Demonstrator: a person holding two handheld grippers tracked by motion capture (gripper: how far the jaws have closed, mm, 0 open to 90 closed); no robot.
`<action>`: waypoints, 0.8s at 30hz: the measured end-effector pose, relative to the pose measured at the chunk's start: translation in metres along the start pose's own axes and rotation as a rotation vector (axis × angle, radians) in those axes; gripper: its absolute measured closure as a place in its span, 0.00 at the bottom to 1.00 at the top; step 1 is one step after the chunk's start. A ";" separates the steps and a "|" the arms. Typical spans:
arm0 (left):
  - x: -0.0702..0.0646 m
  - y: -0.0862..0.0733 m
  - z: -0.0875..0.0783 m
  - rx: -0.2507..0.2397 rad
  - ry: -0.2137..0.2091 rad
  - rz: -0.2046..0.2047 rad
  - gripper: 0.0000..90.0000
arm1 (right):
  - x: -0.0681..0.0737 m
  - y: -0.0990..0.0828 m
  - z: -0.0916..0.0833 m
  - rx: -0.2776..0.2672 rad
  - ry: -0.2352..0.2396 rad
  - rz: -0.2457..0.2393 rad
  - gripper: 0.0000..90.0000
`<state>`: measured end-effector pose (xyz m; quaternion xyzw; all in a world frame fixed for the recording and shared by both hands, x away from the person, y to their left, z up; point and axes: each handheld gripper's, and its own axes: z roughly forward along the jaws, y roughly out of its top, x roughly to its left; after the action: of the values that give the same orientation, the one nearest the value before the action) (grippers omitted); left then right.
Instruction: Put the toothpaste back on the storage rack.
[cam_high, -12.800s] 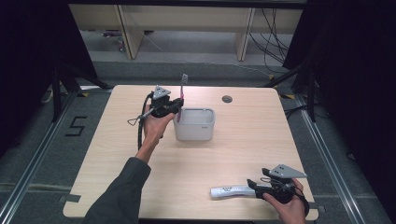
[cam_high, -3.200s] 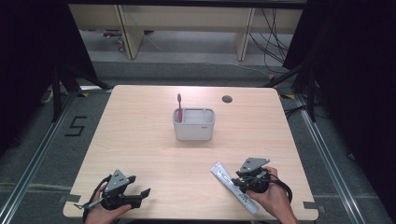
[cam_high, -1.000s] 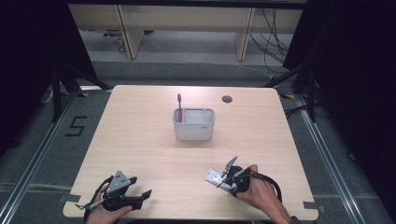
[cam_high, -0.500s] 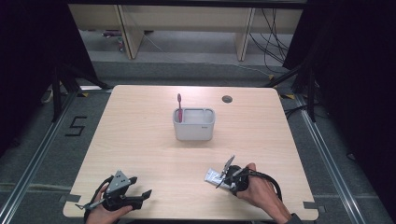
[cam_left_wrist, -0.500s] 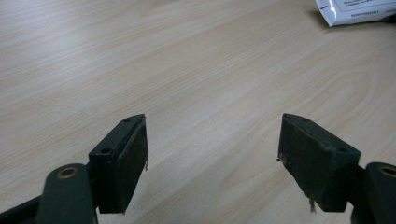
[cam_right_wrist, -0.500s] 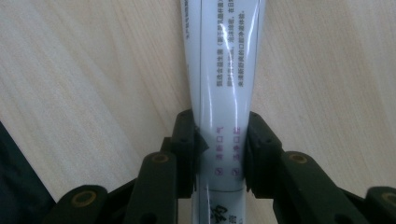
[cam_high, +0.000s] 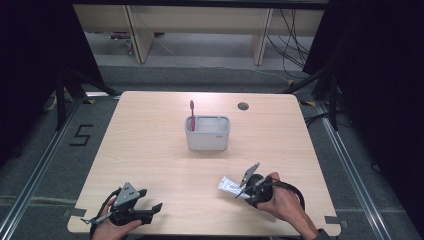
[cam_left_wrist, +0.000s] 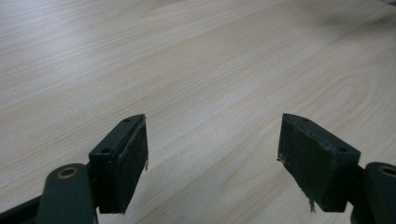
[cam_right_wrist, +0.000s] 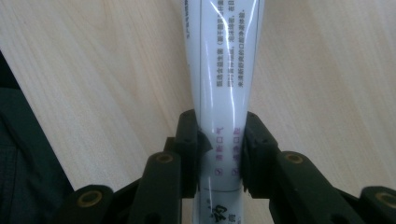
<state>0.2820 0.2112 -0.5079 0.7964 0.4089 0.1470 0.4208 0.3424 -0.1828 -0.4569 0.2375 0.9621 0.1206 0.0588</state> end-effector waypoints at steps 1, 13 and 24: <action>0.000 0.000 0.000 -0.001 0.005 -0.003 0.26 | -0.001 0.000 -0.002 -0.016 -0.001 -0.003 0.80; 0.000 0.000 0.001 -0.023 -0.003 -0.030 0.26 | -0.018 0.001 -0.038 -0.185 -0.039 0.045 0.81; 0.000 0.001 0.000 -0.029 -0.006 -0.039 0.26 | -0.038 0.026 -0.067 -0.387 -0.084 0.060 0.81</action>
<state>0.2831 0.2109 -0.5070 0.7826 0.4209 0.1422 0.4361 0.3764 -0.1920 -0.3834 0.2553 0.9101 0.2950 0.1399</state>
